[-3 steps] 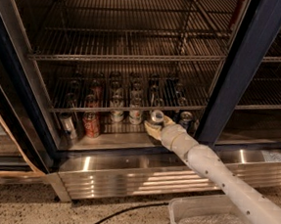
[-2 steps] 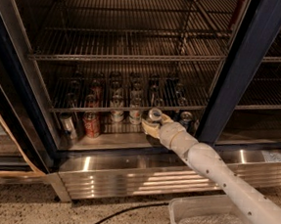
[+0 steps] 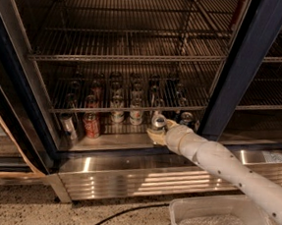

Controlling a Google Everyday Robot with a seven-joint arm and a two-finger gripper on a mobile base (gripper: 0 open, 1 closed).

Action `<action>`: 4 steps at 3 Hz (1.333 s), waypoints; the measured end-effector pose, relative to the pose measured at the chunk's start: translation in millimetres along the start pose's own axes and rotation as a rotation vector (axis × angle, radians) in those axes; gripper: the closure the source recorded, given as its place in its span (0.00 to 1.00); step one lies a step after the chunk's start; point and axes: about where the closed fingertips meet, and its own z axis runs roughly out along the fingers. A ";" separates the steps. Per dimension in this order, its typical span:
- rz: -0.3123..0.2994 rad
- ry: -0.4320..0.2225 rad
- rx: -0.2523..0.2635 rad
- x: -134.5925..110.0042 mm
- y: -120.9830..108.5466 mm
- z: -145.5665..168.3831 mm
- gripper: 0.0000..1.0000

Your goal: Pick redbull can from bottom shelf of fridge

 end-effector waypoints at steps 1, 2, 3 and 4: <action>-0.031 0.077 -0.045 8.6 -4.2 -26.4 1.00; -0.034 0.104 -0.132 12.2 2.1 -41.5 1.00; -0.050 0.085 -0.239 1.7 24.3 -58.3 1.00; -0.074 0.039 -0.312 -17.7 49.5 -81.9 1.00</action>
Offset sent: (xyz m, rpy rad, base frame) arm -0.0541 -0.0368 0.0019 -0.0966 0.1645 0.2109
